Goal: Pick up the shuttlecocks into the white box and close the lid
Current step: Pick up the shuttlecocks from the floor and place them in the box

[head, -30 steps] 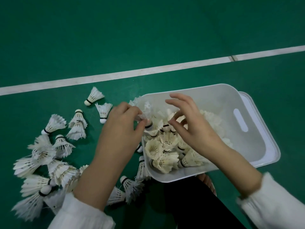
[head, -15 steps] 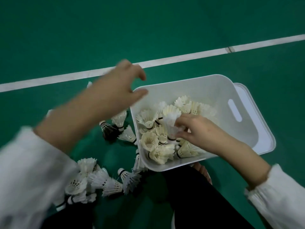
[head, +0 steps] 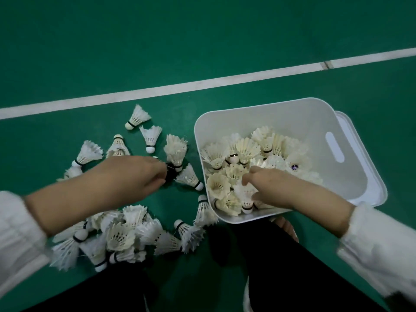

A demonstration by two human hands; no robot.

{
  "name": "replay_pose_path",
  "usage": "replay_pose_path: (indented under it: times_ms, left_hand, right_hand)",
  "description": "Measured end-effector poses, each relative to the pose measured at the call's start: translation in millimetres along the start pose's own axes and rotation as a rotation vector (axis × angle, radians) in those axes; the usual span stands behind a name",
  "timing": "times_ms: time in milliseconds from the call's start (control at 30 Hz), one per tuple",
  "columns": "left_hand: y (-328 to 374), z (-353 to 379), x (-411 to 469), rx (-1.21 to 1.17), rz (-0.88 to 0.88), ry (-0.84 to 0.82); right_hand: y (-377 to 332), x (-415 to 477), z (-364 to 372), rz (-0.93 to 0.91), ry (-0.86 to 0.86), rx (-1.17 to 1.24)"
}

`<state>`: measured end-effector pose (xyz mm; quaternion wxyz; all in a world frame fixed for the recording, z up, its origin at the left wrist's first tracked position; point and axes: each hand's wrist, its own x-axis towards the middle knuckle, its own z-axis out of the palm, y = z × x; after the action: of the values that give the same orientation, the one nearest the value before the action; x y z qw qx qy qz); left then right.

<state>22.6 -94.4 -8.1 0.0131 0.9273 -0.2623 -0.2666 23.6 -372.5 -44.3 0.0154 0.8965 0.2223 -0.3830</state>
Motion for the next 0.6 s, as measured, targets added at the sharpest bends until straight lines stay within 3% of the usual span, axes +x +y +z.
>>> replay_pose_path:
  times_ms: [167,367,467,600]
  left_hand:
    - [-17,31,-16,-0.128,-0.055,0.104]
    - [-42,83,-42,-0.34,-0.227,0.151]
    - [-52,112,-57,-0.463,-0.301,0.15]
    - [-55,143,-65,-0.646,-0.427,0.174]
  right_hand:
    - [-54,-32,-61,-0.215,0.257,0.061]
    - [-122,35,-49,-0.414,0.213,-0.153]
    - [-144,83,-22,-0.369,0.141,-0.246]
    - [-154,123,-1,-0.104,0.047,-0.27]
